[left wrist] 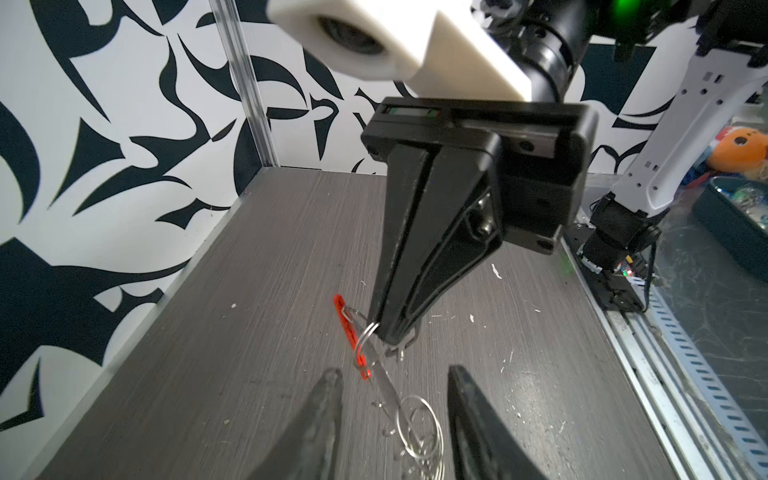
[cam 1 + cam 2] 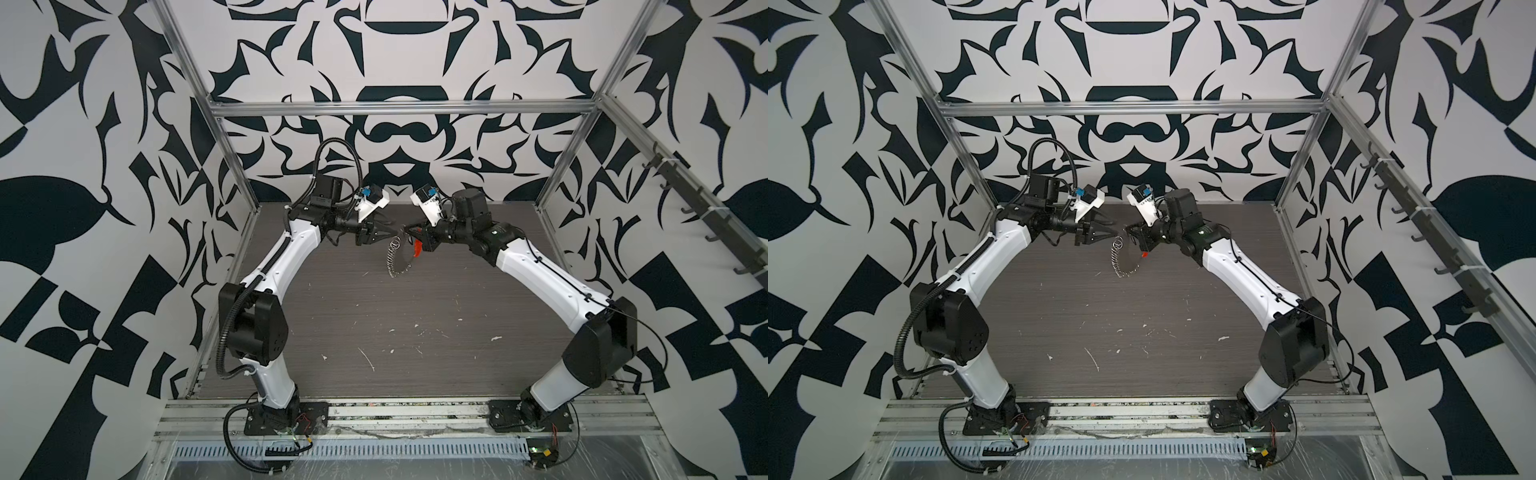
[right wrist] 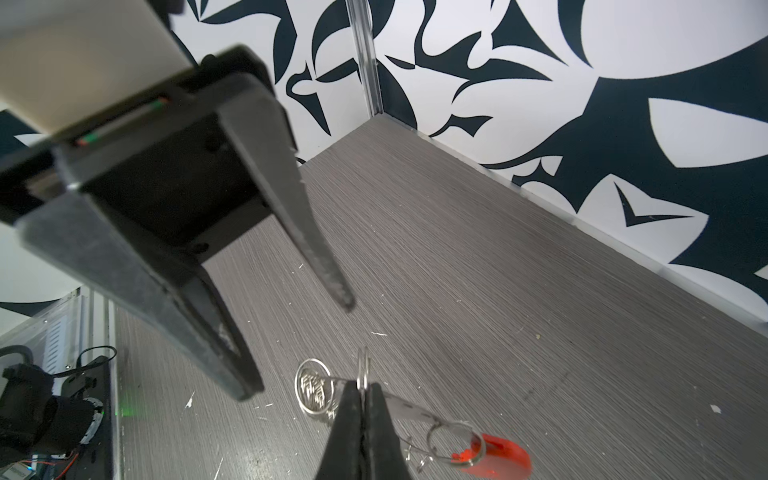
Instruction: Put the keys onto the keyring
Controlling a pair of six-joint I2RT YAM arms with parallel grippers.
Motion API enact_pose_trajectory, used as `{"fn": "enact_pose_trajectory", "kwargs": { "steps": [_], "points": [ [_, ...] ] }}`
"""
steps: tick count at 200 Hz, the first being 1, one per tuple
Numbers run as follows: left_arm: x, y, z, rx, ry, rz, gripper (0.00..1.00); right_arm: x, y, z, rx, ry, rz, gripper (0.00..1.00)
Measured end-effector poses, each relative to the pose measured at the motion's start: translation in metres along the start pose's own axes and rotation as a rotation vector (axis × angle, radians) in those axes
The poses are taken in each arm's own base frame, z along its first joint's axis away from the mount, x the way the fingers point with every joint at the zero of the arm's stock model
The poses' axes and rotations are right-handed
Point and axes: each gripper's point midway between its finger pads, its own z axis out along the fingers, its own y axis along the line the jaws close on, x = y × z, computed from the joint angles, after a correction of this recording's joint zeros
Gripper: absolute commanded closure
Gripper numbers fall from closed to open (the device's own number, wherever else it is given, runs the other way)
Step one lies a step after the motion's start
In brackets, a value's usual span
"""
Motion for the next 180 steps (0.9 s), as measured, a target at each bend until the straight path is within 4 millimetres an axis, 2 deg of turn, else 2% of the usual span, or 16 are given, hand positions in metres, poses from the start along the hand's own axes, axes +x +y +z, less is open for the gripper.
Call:
{"fn": "enact_pose_trajectory", "kwargs": {
  "steps": [50, 95, 137, 180],
  "points": [
    [0.000, 0.010, 0.005, 0.018, -0.010, -0.009, 0.54, 0.000, 0.007, 0.001, -0.023, 0.002, 0.000, 1.00],
    [-0.002, 0.010, 0.006, 0.036, -0.021, -0.014, 0.57, 0.000, 0.007, 0.001, -0.026, 0.002, 0.000, 1.00],
    [0.001, 0.008, 0.007, 0.050, -0.020, -0.036, 0.63, 0.000, 0.009, 0.001, -0.033, 0.002, 0.004, 1.00],
    [0.002, 0.006, 0.008, 0.071, -0.028, -0.054, 0.74, -0.003, 0.009, 0.000, -0.032, -0.001, 0.003, 1.00]
  ]
}}
